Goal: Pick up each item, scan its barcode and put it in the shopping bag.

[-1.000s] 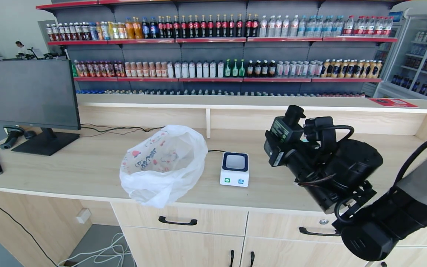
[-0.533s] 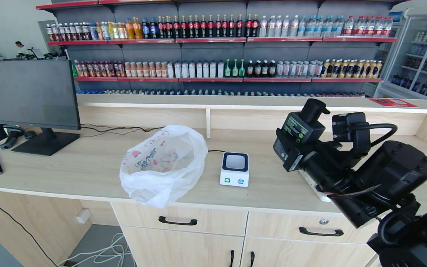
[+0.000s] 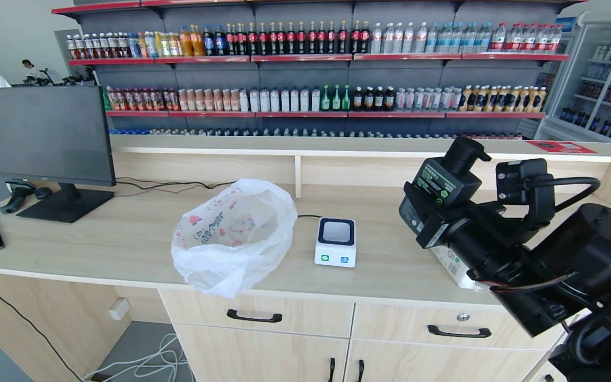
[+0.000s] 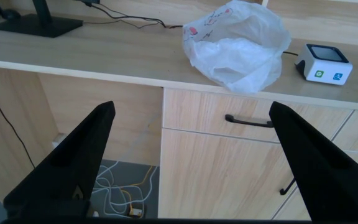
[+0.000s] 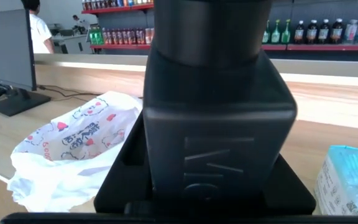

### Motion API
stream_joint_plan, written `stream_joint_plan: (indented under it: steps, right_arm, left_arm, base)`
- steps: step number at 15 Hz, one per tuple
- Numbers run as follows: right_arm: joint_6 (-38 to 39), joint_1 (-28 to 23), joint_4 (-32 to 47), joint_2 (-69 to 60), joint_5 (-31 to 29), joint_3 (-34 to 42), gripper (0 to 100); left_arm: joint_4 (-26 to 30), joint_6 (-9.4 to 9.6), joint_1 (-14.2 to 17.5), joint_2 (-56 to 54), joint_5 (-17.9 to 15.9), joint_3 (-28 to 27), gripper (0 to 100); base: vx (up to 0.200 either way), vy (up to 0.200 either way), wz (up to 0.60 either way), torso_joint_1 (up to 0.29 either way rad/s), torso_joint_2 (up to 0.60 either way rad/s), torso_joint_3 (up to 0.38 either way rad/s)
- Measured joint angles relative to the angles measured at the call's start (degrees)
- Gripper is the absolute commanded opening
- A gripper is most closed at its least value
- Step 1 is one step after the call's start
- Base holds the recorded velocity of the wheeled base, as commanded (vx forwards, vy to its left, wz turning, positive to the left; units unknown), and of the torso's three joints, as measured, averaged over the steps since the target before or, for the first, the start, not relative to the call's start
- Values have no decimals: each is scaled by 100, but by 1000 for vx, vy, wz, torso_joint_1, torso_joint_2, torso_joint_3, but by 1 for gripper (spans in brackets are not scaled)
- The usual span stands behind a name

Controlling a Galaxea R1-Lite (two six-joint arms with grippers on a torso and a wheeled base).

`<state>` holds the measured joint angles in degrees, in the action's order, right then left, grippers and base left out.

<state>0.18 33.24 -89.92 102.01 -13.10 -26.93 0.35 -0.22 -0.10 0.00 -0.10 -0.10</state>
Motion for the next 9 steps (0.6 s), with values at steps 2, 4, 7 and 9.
stream_joint_plan:
  steps: [2, 4, 7, 9]
  right_arm:
    - [-2, 40, -2, -79, 0, 67, 0]
    - [0, 73, -2, -184, 0, 202, 0]
    - [4, 212, 0, -463, 0, 516, 0]
    - [41, 410, -5, -631, 2, 642, 0]
  left_arm:
    - [0, -2, 0, 0, 0, 0, 100]
    - [0, 0, 0, 0, 0, 0, 100]
    - [0, -2, 0, 0, 0, 0, 100]
    - [0, -2, 0, 0, 0, 0, 100]
  base:
    - [0, 0, 0, 0, 0, 0]
    - [0, 0, 0, 0, 0, 0]
    - [0, 0, 0, 0, 0, 0]
    - [0, 0, 0, 0, 0, 0]
